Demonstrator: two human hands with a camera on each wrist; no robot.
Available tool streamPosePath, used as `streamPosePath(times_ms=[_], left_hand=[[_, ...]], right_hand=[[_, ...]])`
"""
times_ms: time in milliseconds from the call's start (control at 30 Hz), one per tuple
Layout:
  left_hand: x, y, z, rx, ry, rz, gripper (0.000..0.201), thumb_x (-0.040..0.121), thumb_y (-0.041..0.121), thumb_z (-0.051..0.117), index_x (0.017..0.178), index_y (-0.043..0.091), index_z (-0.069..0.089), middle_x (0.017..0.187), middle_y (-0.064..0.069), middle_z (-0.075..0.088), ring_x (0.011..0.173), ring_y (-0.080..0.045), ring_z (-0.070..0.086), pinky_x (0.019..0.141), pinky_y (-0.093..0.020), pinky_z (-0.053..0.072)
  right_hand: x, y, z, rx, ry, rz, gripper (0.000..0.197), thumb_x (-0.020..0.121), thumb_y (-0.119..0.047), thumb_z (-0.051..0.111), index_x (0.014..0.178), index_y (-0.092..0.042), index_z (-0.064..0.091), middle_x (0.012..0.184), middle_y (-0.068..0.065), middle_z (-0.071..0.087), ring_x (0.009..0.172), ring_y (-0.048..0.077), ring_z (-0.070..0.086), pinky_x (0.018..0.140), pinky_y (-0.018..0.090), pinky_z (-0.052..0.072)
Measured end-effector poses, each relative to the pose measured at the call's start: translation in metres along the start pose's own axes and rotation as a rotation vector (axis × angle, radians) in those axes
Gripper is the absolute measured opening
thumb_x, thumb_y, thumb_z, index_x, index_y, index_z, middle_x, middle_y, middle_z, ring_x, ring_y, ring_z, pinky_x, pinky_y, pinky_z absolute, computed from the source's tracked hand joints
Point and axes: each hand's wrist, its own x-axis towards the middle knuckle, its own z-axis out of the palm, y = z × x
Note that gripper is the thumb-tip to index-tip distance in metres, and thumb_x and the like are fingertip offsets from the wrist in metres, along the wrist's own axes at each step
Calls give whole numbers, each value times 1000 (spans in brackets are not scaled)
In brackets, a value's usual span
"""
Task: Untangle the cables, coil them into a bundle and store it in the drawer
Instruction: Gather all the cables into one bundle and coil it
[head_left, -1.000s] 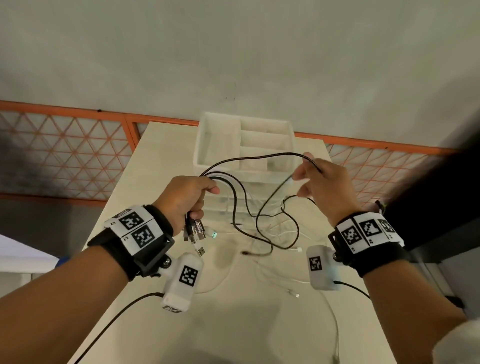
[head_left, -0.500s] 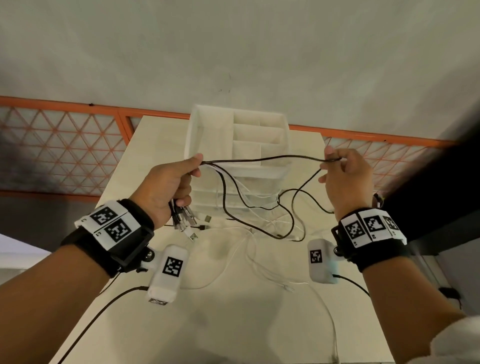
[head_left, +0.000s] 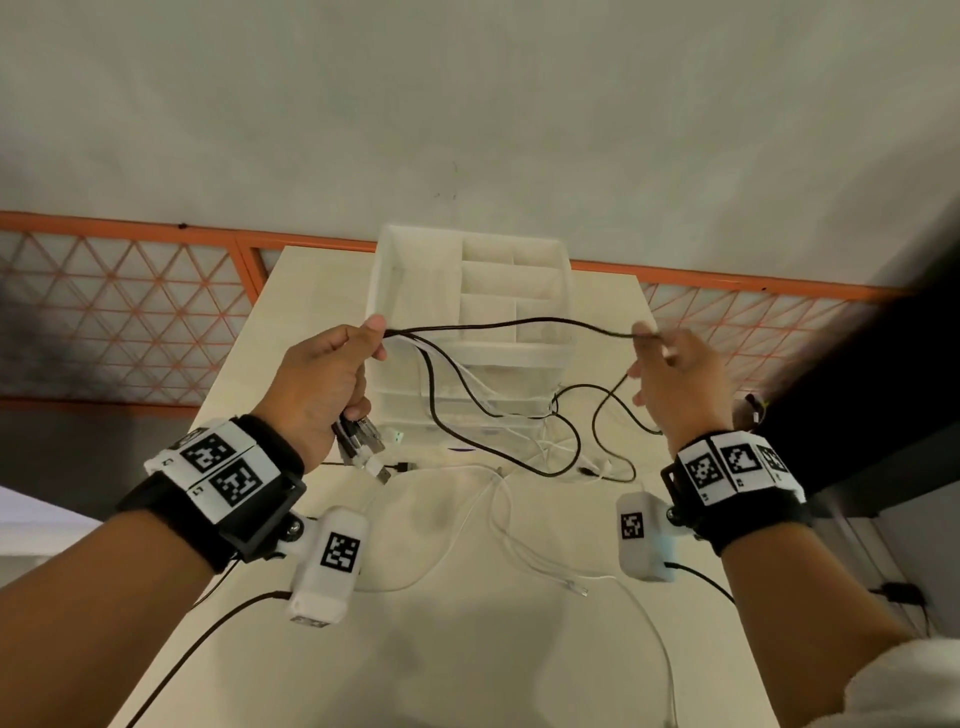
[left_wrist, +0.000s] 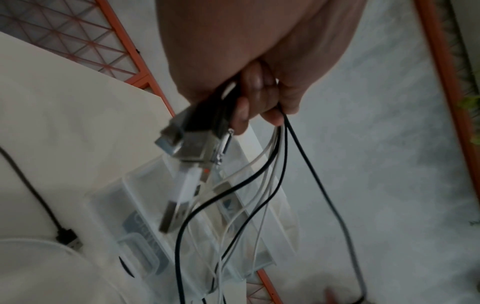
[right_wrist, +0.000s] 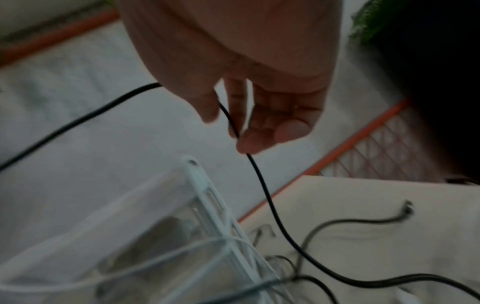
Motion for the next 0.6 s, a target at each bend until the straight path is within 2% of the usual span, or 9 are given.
streamPosePath(times_ms=[67, 133, 200, 233, 267, 333, 400, 500, 600], left_hand=[[0, 2, 1, -41, 16, 9, 30, 98, 25, 59, 73, 9, 56, 43, 13, 41, 41, -11, 21, 42, -22, 26], [1, 2, 0, -28, 4, 7, 29, 96, 27, 61, 74, 8, 59, 45, 7, 35, 40, -11, 25, 42, -21, 30], [3, -1, -2, 61, -11, -5, 28, 96, 27, 62, 77, 6, 62, 49, 3, 39, 42, -13, 30, 44, -23, 33], [4, -3, -4, 122, -15, -7, 28, 95, 28, 62, 78, 5, 63, 51, 2, 44, 42, -14, 33, 46, -24, 34], [4, -5, -6, 183, -17, -7, 29, 95, 29, 63, 79, 4, 64, 53, 1, 48, 43, -14, 35, 45, -25, 34], [5, -8, -8, 259, -11, -17, 31, 95, 30, 63, 80, 3, 65, 57, -1, 51, 41, -11, 35, 41, -22, 33], [5, -9, -10, 259, -2, -47, 30, 95, 30, 64, 82, 3, 66, 57, 1, 44, 38, -8, 30, 38, -20, 28], [2, -5, -11, 208, -38, -65, 30, 93, 34, 64, 83, 6, 67, 52, 6, 34, 40, -8, 24, 39, -21, 23], [-1, 2, -11, 152, -97, -47, 39, 97, 41, 56, 90, 5, 71, 49, 9, 32, 41, -10, 23, 40, -21, 24]], right_hand=[[3, 21, 7, -59, -105, 195, 39, 93, -55, 51, 90, -20, 67, 70, 0, 74, 60, 23, 69, 73, 45, 58], [2, 34, 10, -58, -100, 258, 38, 91, -52, 51, 88, -19, 70, 68, 1, 74, 63, 26, 70, 75, 42, 59], [3, 28, 6, -28, 14, 161, 25, 90, -39, 49, 89, -23, 69, 81, 1, 76, 77, 29, 72, 83, 47, 59], [6, 20, 2, -2, 74, 98, 20, 92, -29, 48, 92, -27, 67, 89, -1, 75, 83, 27, 72, 85, 45, 58], [7, 9, -3, 28, 109, 37, 21, 93, -22, 46, 94, -29, 65, 95, -4, 74, 84, 24, 72, 83, 42, 58], [11, -7, -12, 104, 110, -76, 25, 95, -17, 44, 92, -33, 61, 99, -8, 70, 75, 18, 73, 74, 37, 56], [14, -12, -15, 158, 62, -118, 27, 97, -16, 43, 89, -37, 59, 99, -11, 65, 67, 16, 73, 67, 37, 54], [10, 4, -11, 156, -69, -40, 29, 96, -8, 41, 98, -30, 60, 98, -13, 61, 71, 22, 74, 61, 38, 51], [1, 28, -2, -100, -346, 61, 42, 90, -2, 47, 116, -32, 59, 111, -3, 68, 70, 23, 73, 63, 35, 55]])
